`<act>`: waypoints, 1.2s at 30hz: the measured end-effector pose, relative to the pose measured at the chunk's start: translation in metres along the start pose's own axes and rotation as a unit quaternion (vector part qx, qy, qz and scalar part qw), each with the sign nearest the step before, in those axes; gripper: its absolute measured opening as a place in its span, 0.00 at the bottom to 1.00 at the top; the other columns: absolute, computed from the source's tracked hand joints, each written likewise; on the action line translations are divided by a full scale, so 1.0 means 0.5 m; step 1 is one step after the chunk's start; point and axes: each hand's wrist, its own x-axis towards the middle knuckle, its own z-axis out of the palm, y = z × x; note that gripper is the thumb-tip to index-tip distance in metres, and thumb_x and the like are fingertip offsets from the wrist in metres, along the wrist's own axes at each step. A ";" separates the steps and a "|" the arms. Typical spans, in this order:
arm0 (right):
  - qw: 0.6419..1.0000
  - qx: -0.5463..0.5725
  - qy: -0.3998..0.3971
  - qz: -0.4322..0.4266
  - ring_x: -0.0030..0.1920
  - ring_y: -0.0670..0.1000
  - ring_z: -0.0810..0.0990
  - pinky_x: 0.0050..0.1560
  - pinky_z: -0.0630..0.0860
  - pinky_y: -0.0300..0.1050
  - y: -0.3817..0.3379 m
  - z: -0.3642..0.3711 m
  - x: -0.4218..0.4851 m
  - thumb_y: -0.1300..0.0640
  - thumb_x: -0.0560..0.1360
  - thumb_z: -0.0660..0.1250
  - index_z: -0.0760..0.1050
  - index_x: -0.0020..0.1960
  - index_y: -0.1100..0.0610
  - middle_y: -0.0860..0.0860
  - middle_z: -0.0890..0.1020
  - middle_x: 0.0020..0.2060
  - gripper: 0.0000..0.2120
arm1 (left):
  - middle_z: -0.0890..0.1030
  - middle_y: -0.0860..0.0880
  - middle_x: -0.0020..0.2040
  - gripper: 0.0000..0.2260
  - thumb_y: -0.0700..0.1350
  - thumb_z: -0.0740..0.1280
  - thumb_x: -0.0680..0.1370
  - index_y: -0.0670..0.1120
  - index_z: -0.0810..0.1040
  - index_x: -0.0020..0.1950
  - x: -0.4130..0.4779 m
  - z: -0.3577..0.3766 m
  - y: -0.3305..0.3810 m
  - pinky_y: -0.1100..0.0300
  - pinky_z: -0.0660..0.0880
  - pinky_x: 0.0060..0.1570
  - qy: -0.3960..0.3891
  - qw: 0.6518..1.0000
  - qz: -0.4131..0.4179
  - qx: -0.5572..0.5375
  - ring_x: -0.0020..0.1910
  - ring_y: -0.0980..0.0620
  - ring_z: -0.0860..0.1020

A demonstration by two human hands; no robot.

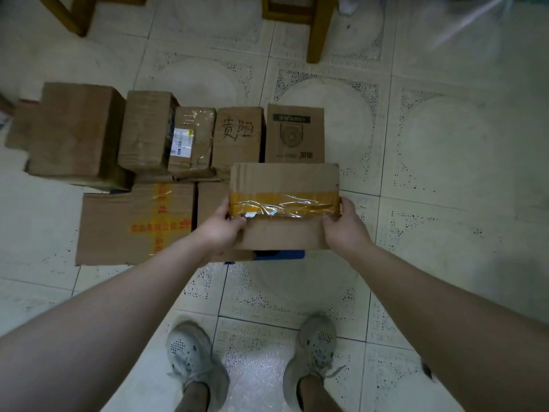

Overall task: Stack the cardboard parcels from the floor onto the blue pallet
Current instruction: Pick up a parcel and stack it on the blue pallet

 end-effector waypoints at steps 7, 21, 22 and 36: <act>0.995 -0.094 -0.014 -0.012 0.68 0.59 0.68 0.66 0.69 0.56 -0.149 -0.066 -0.081 0.46 0.77 0.63 0.58 0.76 0.55 0.57 0.66 0.71 0.31 | 0.58 0.47 0.76 0.32 0.55 0.62 0.78 0.58 0.47 0.77 -0.127 -0.142 0.053 0.47 0.62 0.67 0.040 0.995 0.034 0.083 0.73 0.44 0.61; 0.952 -0.204 -0.062 -0.219 0.53 0.51 0.77 0.41 0.71 0.40 -0.738 0.010 -0.640 0.45 0.77 0.64 0.62 0.74 0.53 0.54 0.73 0.66 0.29 | 0.59 0.46 0.76 0.31 0.53 0.64 0.78 0.55 0.52 0.77 -0.680 -0.757 -0.027 0.51 0.62 0.67 0.159 0.977 0.113 0.086 0.73 0.45 0.61; 0.947 -0.204 -0.058 -0.239 0.52 0.51 0.77 0.40 0.71 0.39 -0.776 0.030 -0.676 0.45 0.77 0.64 0.62 0.74 0.52 0.54 0.73 0.67 0.29 | 0.58 0.46 0.76 0.31 0.53 0.64 0.78 0.55 0.53 0.77 -0.710 -0.807 -0.047 0.50 0.61 0.68 0.171 0.974 0.122 0.089 0.73 0.46 0.60; 0.883 -0.278 -0.086 -0.369 0.69 0.57 0.69 0.63 0.70 0.51 -1.188 0.287 -0.861 0.44 0.77 0.64 0.57 0.76 0.51 0.55 0.66 0.72 0.32 | 0.64 0.46 0.74 0.31 0.54 0.64 0.77 0.54 0.54 0.76 -0.827 -1.309 -0.199 0.49 0.63 0.66 0.295 0.949 0.109 0.034 0.71 0.45 0.63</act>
